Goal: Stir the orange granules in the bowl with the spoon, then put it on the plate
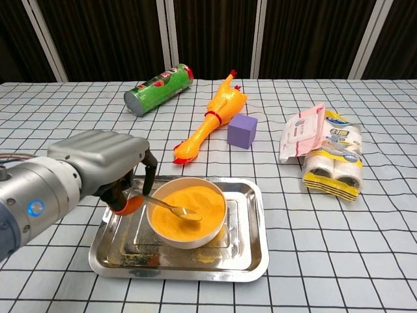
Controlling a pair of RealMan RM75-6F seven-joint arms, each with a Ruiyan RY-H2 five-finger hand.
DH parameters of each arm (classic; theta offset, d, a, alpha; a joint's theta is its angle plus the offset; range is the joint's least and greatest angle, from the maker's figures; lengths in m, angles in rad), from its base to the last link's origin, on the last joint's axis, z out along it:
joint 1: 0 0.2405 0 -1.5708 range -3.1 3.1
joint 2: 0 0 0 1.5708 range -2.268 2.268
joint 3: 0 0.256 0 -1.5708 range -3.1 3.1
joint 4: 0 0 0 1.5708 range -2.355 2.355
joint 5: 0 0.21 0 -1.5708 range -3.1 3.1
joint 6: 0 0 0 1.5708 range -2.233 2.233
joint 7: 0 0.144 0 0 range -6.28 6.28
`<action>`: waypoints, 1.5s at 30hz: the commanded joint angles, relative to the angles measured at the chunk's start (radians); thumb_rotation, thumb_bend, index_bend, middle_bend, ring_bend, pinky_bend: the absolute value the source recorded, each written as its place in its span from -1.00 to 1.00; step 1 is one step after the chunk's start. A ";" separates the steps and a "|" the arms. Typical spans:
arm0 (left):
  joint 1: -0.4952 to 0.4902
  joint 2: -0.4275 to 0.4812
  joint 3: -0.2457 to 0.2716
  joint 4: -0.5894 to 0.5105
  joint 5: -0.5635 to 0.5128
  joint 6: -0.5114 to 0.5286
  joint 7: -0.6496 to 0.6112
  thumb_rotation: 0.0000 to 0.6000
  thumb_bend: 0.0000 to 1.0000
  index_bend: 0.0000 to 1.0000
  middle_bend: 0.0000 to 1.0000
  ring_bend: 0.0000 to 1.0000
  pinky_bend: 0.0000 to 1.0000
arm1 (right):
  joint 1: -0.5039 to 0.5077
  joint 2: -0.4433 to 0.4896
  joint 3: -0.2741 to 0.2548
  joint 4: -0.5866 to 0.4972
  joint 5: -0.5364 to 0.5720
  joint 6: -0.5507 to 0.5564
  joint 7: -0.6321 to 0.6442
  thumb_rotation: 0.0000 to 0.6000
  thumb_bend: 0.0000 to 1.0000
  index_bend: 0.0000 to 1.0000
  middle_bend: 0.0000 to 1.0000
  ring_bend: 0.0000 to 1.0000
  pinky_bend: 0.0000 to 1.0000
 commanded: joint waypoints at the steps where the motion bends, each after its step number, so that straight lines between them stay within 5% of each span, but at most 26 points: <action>1: -0.007 0.026 -0.004 -0.008 0.017 -0.003 0.011 1.00 0.31 0.13 0.97 0.97 0.91 | 0.000 0.000 0.000 0.000 0.000 0.001 0.001 1.00 -0.19 -1.00 -1.00 -1.00 -1.00; 9: -0.036 0.102 0.024 0.014 0.119 -0.029 0.052 1.00 0.36 0.43 1.00 0.99 0.92 | 0.000 0.001 0.000 -0.003 0.000 -0.001 0.005 1.00 -0.19 -1.00 -1.00 -1.00 -1.00; 25: -0.068 0.143 0.103 0.076 0.273 -0.111 0.102 1.00 0.45 0.55 1.00 1.00 0.94 | 0.001 0.006 -0.001 -0.011 0.006 -0.010 0.023 1.00 -0.19 -1.00 -1.00 -1.00 -1.00; 45: -0.086 0.083 0.086 0.022 0.092 -0.122 0.245 1.00 0.51 0.64 1.00 1.00 0.94 | 0.002 0.011 -0.001 -0.017 0.010 -0.017 0.034 1.00 -0.19 -1.00 -1.00 -1.00 -1.00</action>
